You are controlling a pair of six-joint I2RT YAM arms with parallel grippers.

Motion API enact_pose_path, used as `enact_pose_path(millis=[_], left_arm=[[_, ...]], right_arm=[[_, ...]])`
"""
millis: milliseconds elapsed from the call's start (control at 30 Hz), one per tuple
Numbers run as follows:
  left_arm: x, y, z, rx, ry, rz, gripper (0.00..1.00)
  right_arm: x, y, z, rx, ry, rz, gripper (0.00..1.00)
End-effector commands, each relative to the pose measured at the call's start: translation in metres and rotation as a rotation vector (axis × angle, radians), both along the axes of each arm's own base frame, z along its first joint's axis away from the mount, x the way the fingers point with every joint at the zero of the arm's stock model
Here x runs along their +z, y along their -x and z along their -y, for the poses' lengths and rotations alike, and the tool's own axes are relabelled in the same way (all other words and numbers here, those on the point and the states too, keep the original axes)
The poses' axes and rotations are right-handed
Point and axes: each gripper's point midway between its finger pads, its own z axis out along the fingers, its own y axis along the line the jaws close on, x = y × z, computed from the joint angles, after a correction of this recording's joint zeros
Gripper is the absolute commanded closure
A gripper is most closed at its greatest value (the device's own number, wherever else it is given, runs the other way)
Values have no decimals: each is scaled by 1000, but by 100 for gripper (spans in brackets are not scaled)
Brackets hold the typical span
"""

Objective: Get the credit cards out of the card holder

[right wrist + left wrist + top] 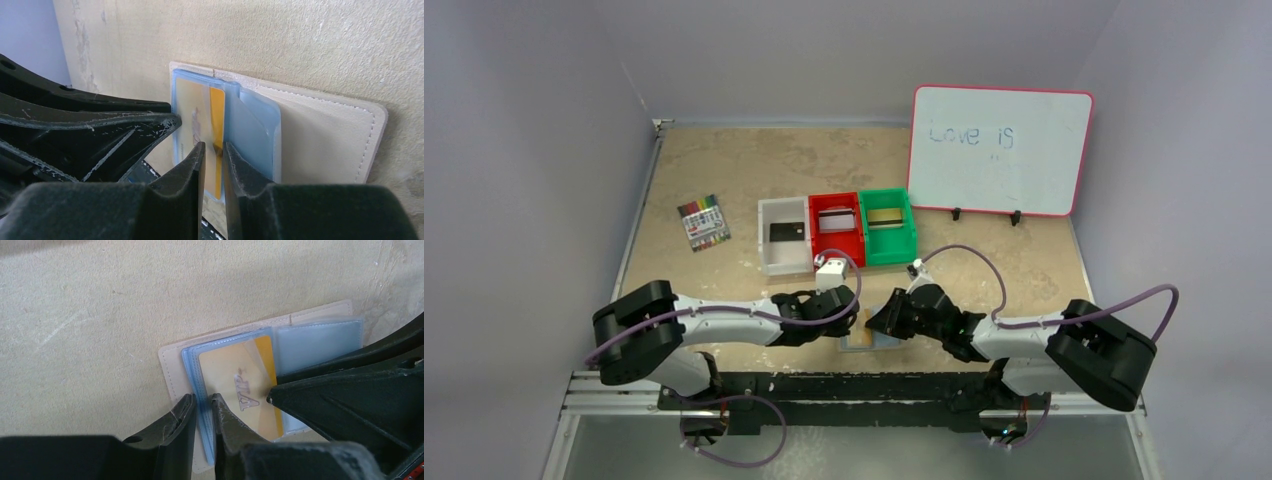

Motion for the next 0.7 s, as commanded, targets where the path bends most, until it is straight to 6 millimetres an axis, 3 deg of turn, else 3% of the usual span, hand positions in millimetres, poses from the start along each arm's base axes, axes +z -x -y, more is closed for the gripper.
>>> enact_pose_path(millis=[0, 267, 667], left_arm=[[6, 1, 14, -37, 12, 9, 86], [4, 3, 17, -46, 5, 11, 93], [4, 2, 11, -27, -40, 35, 100]], right_arm=[[16, -4, -9, -9, -79, 10, 80], [13, -3, -8, -61, -120, -45, 84], [23, -8, -7, -93, -167, -33, 100]])
